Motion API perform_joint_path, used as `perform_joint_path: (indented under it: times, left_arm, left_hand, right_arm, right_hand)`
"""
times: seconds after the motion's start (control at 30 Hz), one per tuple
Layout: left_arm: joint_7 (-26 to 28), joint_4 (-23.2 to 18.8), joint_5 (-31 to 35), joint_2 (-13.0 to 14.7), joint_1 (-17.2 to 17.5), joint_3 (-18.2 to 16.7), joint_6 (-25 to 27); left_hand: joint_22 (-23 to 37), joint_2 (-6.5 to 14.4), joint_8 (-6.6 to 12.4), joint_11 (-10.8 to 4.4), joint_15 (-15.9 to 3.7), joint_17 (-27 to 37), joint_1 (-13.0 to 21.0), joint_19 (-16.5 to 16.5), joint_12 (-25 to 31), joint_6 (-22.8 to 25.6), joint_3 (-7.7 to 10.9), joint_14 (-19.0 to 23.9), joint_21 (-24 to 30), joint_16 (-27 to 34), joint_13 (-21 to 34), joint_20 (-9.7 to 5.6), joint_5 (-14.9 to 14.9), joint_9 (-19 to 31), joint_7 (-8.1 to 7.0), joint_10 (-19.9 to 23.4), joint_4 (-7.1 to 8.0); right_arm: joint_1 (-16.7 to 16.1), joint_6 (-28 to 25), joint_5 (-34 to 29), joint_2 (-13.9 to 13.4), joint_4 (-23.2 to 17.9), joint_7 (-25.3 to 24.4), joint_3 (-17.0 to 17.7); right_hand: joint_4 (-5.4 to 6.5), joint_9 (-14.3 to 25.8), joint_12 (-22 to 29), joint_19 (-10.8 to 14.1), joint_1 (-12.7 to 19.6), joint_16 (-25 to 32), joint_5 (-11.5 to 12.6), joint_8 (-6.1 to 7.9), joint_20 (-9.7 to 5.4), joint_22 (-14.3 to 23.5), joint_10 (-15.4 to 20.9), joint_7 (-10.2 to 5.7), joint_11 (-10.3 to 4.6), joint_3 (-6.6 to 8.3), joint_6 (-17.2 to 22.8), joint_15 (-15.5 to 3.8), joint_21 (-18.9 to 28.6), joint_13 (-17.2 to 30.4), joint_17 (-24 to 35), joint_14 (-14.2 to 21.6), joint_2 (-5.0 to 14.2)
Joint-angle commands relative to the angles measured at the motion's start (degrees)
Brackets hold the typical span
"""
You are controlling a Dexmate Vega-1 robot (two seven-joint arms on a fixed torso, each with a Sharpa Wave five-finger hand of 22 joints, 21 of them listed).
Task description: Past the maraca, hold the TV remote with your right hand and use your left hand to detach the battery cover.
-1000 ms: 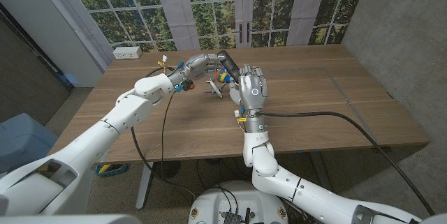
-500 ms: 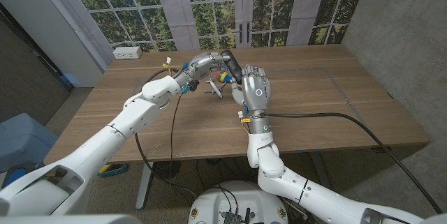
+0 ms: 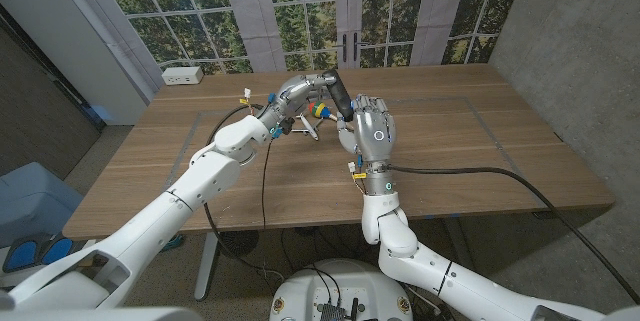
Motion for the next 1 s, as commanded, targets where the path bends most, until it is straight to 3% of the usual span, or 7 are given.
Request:
perform_joint_path:
  times: [0.03,0.27,0.67,0.73,0.83,0.93,1.0]
  left_arm:
    - [6.60,-3.28,1.80,-1.43,3.12,-0.58,-1.50]
    - [9.67,-4.35,2.53,-2.40,4.58,-0.91,-2.14]
    - [13.30,-4.62,5.42,-3.98,5.74,-1.00,-4.61]
    - [13.03,-4.42,5.33,-4.03,5.67,-1.00,-4.77]
    - [14.77,-4.33,6.73,-4.56,5.89,-1.01,-5.15]
    - [16.59,-4.21,8.38,-5.09,6.13,-1.07,-5.68]
    - [17.44,-4.07,9.17,-5.39,6.23,-1.17,-6.06]
  left_hand:
    - [0.14,7.01,7.23,-5.64,-7.38,0.33,2.95,0.38,1.41,0.48,2.59,1.34,0.57,-0.32,1.71,0.34,-0.36,10.59,-0.36,6.83,3.56]
    - [0.27,7.40,11.72,-6.15,-7.82,1.56,-0.89,0.98,5.23,1.00,7.01,4.35,1.72,-0.74,5.93,-0.72,-0.64,16.12,-0.17,9.77,8.07]
    - [0.32,7.30,16.39,-5.33,-7.64,2.94,-4.65,1.34,6.28,4.12,10.65,7.57,2.86,-0.55,5.06,-0.58,-0.70,19.97,0.66,13.43,11.58]
    - [0.34,7.31,16.25,-4.67,-7.59,3.18,-5.59,1.37,6.17,4.17,11.10,7.95,3.07,-0.55,5.25,-0.41,-0.72,19.24,0.46,13.07,12.41]
    - [0.35,6.58,13.84,-4.45,-7.65,4.28,-9.24,1.28,3.29,0.03,11.37,7.70,3.73,-0.79,5.46,-0.10,-0.94,16.56,-1.69,6.70,14.46]
    - [0.26,5.52,11.19,-5.29,-7.68,5.23,-11.10,1.25,-0.10,-2.78,10.72,5.79,4.15,-0.88,4.21,-0.12,-1.14,13.97,-2.86,2.00,13.32]
    - [0.18,4.23,9.52,-5.63,-7.89,5.49,-11.23,1.26,-2.29,-3.78,9.98,4.86,4.34,-0.76,3.07,-0.20,-1.23,12.33,-3.30,-0.76,10.81]
  right_arm:
    - [-1.59,1.90,0.26,-1.21,-0.90,-0.56,1.30]
    - [-2.02,2.24,-0.06,-1.43,-1.00,-0.55,1.63]
    - [-2.40,2.45,-0.21,-1.38,-1.05,-0.45,2.17]
    - [-2.40,2.53,-0.26,-1.45,-1.04,-0.39,2.21]
    - [-2.41,2.48,-0.30,-1.43,-0.91,-0.19,2.23]
    - [-2.37,2.39,-0.32,-1.32,-0.66,-0.09,2.23]
    - [-2.29,2.26,-0.37,-1.17,-0.43,-0.08,2.23]
  right_hand:
    - [-0.09,0.25,-0.09,-0.19,4.97,0.56,0.49,0.45,-0.19,0.08,13.19,-11.43,-12.85,0.53,11.73,-8.04,0.45,0.29,0.11,0.21,4.47]
    - [-0.09,0.21,-0.33,-0.26,5.01,0.64,0.52,0.47,-0.25,0.08,13.39,-11.49,-12.86,0.58,11.87,-8.05,0.80,0.15,0.11,0.20,4.45]
    - [-0.02,0.22,-0.49,-0.42,4.95,0.69,0.55,0.43,-0.29,0.07,13.46,-11.53,-12.89,0.63,11.81,-8.01,1.24,0.38,0.06,0.22,4.43]
    - [-0.04,0.22,-0.48,-0.43,4.98,0.69,0.56,0.44,-0.29,0.06,13.55,-11.56,-12.93,0.66,11.82,-8.04,1.30,0.40,0.06,0.22,4.44]
    - [0.00,0.24,-0.55,-0.50,4.93,0.69,0.57,0.43,-0.29,0.06,13.67,-11.58,-12.95,0.67,11.78,-8.01,1.44,0.37,0.05,0.21,4.43]
    - [0.01,0.22,-0.60,-0.57,4.91,0.71,0.57,0.42,-0.31,0.05,13.55,-11.62,-12.95,0.68,11.78,-8.02,1.54,0.52,0.05,0.24,4.44]
    - [0.01,0.23,-0.61,-0.60,4.91,0.70,0.58,0.43,-0.31,0.04,13.61,-11.64,-12.91,0.70,11.81,-8.03,1.62,0.56,0.04,0.22,4.43]
